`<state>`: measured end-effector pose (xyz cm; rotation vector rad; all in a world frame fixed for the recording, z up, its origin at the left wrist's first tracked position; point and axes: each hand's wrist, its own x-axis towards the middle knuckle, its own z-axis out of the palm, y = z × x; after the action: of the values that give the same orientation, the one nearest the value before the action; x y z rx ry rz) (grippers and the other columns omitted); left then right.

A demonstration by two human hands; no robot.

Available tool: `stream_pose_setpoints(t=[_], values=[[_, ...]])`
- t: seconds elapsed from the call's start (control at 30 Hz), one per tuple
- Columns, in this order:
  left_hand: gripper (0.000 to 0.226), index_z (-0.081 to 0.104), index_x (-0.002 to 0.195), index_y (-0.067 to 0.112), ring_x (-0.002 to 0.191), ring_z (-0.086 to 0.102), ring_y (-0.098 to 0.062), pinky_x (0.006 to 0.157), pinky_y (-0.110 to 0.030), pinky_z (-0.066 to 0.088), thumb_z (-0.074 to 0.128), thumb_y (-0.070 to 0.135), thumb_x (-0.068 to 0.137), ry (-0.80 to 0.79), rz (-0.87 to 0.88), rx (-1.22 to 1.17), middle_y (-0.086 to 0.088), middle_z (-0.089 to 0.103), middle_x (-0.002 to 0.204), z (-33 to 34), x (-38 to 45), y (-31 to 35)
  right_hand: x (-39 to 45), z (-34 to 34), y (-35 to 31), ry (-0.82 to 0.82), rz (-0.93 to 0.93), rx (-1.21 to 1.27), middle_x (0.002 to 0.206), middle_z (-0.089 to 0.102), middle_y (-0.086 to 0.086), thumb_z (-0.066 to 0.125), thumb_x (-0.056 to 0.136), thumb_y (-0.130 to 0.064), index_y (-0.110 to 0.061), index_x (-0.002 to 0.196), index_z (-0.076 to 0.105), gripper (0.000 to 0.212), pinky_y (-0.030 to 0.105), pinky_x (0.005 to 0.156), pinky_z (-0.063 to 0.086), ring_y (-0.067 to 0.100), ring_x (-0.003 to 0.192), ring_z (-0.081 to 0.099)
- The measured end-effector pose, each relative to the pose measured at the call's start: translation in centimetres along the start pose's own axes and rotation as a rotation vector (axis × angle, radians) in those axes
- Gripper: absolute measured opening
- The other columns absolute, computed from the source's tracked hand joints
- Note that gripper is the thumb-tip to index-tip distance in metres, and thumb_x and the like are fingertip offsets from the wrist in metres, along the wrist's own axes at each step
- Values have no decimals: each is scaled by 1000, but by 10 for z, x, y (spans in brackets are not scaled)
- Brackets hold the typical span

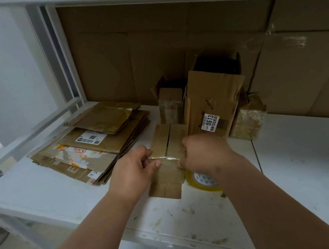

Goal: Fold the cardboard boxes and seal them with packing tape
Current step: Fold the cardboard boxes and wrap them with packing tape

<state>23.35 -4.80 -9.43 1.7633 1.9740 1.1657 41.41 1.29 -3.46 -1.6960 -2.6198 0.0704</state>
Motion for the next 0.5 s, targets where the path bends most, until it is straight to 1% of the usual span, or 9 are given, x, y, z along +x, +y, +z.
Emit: stream_pose_setpoints(t=[0.07,0.17,0.23,0.27,0.3,0.33,0.4,0.47,0.5], values=[[26,65,108,24,72,57,0,61,-12,39,75,33,85,13,-11,21,11,59,76,2,-2,2,-1,0,-3,11,9,-1,80,54,-3,66,81,-52,-27,77,46,32,31,66,47,19,76,55],[37,61,113,23,90,57,-9,70,-22,42,75,38,82,42,-1,90,14,52,95,5,-4,9,-7,-3,0,-9,30,39,84,55,-4,66,78,-59,-28,80,46,37,30,65,44,17,78,55],[49,57,116,23,100,53,-13,79,-28,46,74,50,78,26,-23,107,12,45,106,6,-5,14,-10,-9,7,-79,68,117,91,57,-8,61,73,-71,-31,93,54,46,29,64,43,15,82,55],[56,54,117,24,101,52,-13,81,-31,49,71,59,76,5,-47,112,11,44,108,5,-5,17,-12,-14,13,-124,104,192,96,57,-8,57,72,-74,-33,104,57,52,30,66,44,15,86,55],[63,52,118,25,101,52,-14,81,-34,51,68,67,75,-17,-73,121,11,45,111,4,-5,20,-15,-18,22,-160,144,293,102,57,-7,54,74,-73,-34,112,58,55,32,72,48,16,92,56],[68,50,119,25,100,53,-14,81,-36,52,65,73,73,-35,-98,130,11,45,113,4,-5,23,-17,-21,33,-181,182,415,108,58,-6,55,78,-67,-32,116,58,52,35,80,51,16,97,57],[70,46,119,27,100,54,-15,80,-38,53,62,77,72,-45,-140,118,9,47,114,4,-5,27,-24,-20,54,-213,241,667,111,63,0,62,86,-50,-25,110,63,34,40,90,53,18,99,61],[69,38,113,30,97,55,-16,77,-38,53,64,77,70,-68,-186,82,7,51,111,8,-4,31,-32,-14,65,-225,275,866,105,68,5,65,90,-35,-21,99,67,17,42,92,51,23,96,64],[70,33,110,31,97,56,-16,78,-38,53,65,78,69,-93,-217,58,6,51,111,10,-3,33,-34,-11,65,-214,271,939,103,69,7,65,90,-29,-20,95,68,10,41,90,50,26,96,65]])
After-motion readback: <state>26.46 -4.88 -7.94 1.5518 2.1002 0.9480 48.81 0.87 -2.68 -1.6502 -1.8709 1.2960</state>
